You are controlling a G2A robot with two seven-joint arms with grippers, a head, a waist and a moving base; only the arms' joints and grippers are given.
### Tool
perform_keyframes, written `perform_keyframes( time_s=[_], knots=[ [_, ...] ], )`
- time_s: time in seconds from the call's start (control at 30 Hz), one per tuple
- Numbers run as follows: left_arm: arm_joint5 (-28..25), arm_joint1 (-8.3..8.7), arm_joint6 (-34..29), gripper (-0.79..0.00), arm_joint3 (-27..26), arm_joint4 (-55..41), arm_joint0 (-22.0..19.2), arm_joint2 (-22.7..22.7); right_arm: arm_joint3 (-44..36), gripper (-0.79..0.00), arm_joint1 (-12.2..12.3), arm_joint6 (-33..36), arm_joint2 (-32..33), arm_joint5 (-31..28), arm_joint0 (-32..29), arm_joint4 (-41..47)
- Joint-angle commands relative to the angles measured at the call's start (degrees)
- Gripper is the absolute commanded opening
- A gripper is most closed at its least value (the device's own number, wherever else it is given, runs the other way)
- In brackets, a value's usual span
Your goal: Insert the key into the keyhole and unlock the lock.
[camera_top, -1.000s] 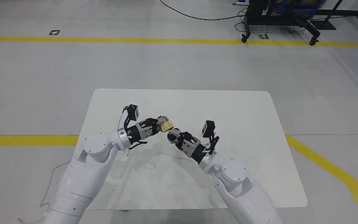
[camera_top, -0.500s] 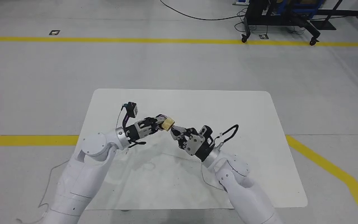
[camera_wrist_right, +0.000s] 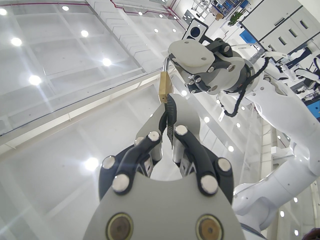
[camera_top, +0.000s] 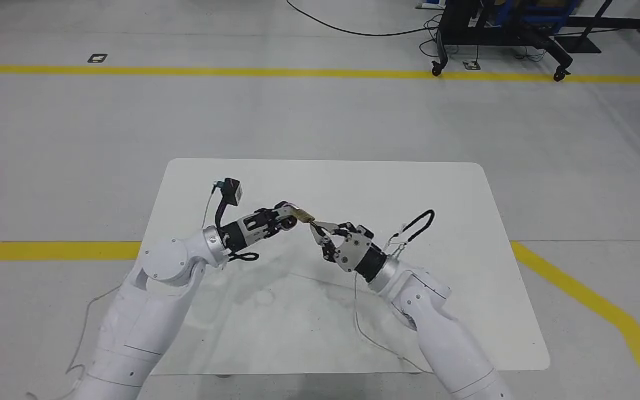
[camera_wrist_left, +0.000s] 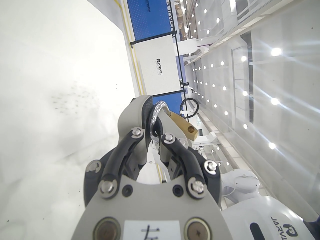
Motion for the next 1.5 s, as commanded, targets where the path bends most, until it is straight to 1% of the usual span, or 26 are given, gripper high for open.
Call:
perform_keyframes(
  time_s=[0.0,0.03,0.07,0.23,0.37,0.43,0.5,0.57,0.63,0.7,0.77,0.87,0.97,1.07,1.17,1.23,1.3,1.4,1.43,1.47],
  knots=[
    [-0.1,-0.01,0.3,-0.785,0.1,-0.3,0.0,-0.2,-0.3,-0.219,0.1,0.0,0.1,-0.7,0.1,-1.3],
    [0.0,-0.03,0.4,-0.785,0.1,-0.8,0.0,-0.3,-0.4,-0.123,0.1,0.0,0.1,-1.1,0.0,-1.8],
    [0.0,-0.06,0.8,-0.785,0.2,-1.4,0.1,-0.4,-0.6,0.000,0.2,0.0,0.2,-1.2,-0.1,-2.1],
    [2.5,-0.27,1.8,-0.785,1.3,-6.4,-0.1,-1.2,-2.1,0.000,0.8,1.2,1.1,-0.7,-0.3,-6.3],
    [3.5,-0.18,1.8,-0.785,1.6,-6.5,-0.3,-1.8,-5.5,0.000,1.8,1.7,5.4,-1.9,-1.9,-11.8],
    [4.1,-0.02,1.0,-0.785,1.4,-4.1,-0.6,-1.6,-8.5,0.000,2.6,1.0,8.6,-4.5,-3.7,-18.1],
    [4.5,0.13,0.2,-0.785,1.0,-0.7,-1.0,-0.9,-12.3,0.000,3.3,-1.5,12.5,-8.3,-6.1,-26.5],
    [5.7,0.12,-1.6,-0.785,0.2,0.0,-1.6,0.1,-15.8,0.000,4.0,-4.3,16.8,-12.0,-8.7,-33.4],
    [7.0,0.02,-2.7,-0.785,-0.5,-0.8,-2.5,0.7,-18.6,0.000,4.5,-6.2,19.8,-13.6,-11.3,-39.8],
    [9.0,0.10,-4.6,-0.785,-1.1,3.0,-4.1,2.2,-20.6,0.000,4.8,-7.5,21.7,-13.8,-13.0,-44.7],
    [11.2,0.12,-6.9,-0.785,-1.5,8.1,-6.1,4.7,-20.6,0.000,4.8,-7.5,21.7,-13.8,-13.0,-44.7],
    [13.7,-0.36,-9.4,-0.785,-1.5,12.8,-9.4,9.3,-20.6,0.000,4.8,-7.5,21.7,-13.8,-13.0,-44.7],
    [16.9,-1.37,-11.2,-0.785,0.7,14.9,-13.1,14.5,-20.6,0.000,4.8,-7.5,21.7,-13.8,-13.0,-44.7],
    [17.9,-2.63,-12.9,-0.785,3.4,18.3,-16.9,20.4,-20.6,0.000,4.8,-7.5,21.7,-13.8,-13.0,-44.7],
    [17.7,-3.84,-12.3,-0.785,6.5,22.4,-20.0,25.1,-20.6,0.000,4.8,-7.5,21.7,-13.8,-13.0,-44.7],
    [18.5,-4.59,-10.7,-0.785,8.5,24.8,-21.4,27.3,-20.6,0.000,4.8,-7.5,21.7,-13.8,-13.0,-44.7],
    [18.7,-5.22,-8.7,-0.785,10.0,25.9,-22.4,28.6,-20.6,0.000,4.8,-7.5,21.7,-13.8,-13.0,-44.7],
    [18.8,-5.84,-6.1,-0.785,12.4,25.9,-22.9,29.1,-20.6,0.000,4.8,-7.5,21.7,-13.8,-13.0,-44.7],
    [19.1,-5.96,-5.6,-0.650,13.0,26.2,-23.1,29.2,-20.6,0.000,4.8,-7.5,21.7,-13.8,-13.0,-44.7],
    [19.0,-6.05,-5.6,-0.573,13.4,26.5,-23.2,29.4,-20.6,0.000,4.8,-7.5,21.7,-13.8,-13.0,-44.7]
  ],
)
